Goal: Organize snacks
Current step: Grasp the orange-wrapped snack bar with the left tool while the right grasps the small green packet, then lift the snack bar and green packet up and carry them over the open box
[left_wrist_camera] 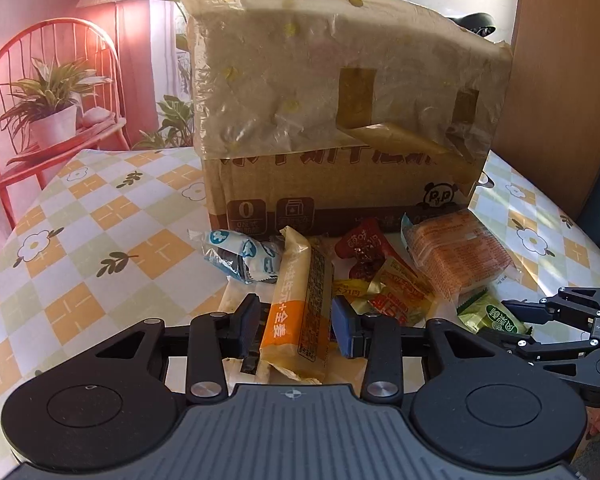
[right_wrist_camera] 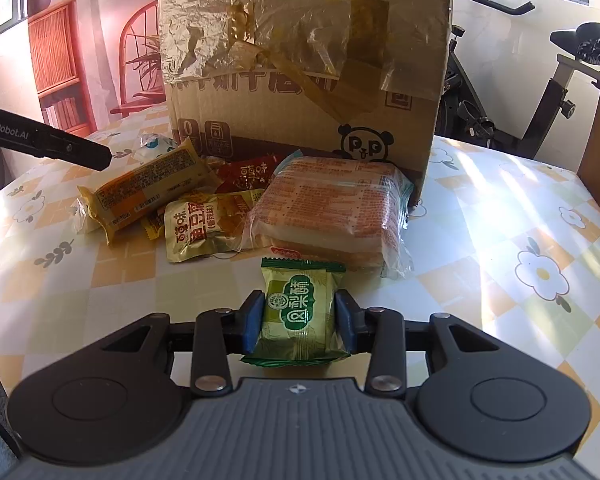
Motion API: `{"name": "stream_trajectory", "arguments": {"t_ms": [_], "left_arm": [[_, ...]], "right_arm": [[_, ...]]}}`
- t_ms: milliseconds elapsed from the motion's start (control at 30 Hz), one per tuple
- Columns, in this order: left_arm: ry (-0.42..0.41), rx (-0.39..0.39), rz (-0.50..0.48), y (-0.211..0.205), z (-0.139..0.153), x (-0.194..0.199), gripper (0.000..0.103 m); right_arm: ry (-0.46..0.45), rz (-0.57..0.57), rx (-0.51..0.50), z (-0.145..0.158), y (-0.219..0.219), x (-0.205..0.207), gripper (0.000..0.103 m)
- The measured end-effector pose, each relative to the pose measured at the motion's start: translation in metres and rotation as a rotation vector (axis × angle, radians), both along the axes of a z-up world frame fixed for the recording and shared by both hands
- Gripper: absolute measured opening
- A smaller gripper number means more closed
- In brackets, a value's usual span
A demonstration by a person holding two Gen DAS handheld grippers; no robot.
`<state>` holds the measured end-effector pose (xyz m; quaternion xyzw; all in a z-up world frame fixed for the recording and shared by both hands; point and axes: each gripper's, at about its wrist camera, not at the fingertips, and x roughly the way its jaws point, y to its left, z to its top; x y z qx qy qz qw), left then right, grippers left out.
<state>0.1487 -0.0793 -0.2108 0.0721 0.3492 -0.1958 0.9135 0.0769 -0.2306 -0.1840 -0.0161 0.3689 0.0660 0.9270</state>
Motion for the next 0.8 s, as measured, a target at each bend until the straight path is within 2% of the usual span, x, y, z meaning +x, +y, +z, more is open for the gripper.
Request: {"name": "stream_trajectory", "arguments": {"t_ms": [133,233,400,567,600,633,667,800], "left_arm": [[-0.008,0.05,-0.033,-0.017,-0.011,0.015,0.042],[0.006,0.057,-0.018,-0.025,-0.019,0.025,0.042],[-0.038,0.168,-0.006,-0.038,-0.033,0.024,0.048],[-0.074,0.191,0.024,-0.04,-0.043,0.021,0.057],[-0.074,0.186,0.026,-0.039,-0.044,0.022,0.056],[-0.07,0.172,0.018,-0.039,-0.044,0.022,0.047],[-0.068,0.16,0.008,-0.038,-0.043,0.022,0.044],[-0.081,0.142,0.009,-0.035,-0.041,0.013,0.043]], "right_arm": [[-0.001,-0.001,0.016,0.0,-0.002,0.0,0.04],[-0.002,0.0,0.012,0.0,-0.002,0.0,0.04],[-0.005,-0.002,0.019,0.0,-0.002,-0.001,0.04],[-0.002,0.002,0.014,0.0,-0.002,0.0,0.041],[-0.002,0.002,0.013,0.0,-0.001,0.0,0.041],[-0.001,0.002,0.014,0.0,-0.002,0.0,0.041],[-0.001,0.002,0.015,0.0,-0.002,0.0,0.041],[-0.001,0.001,0.016,0.0,-0.001,0.0,0.041]]}}
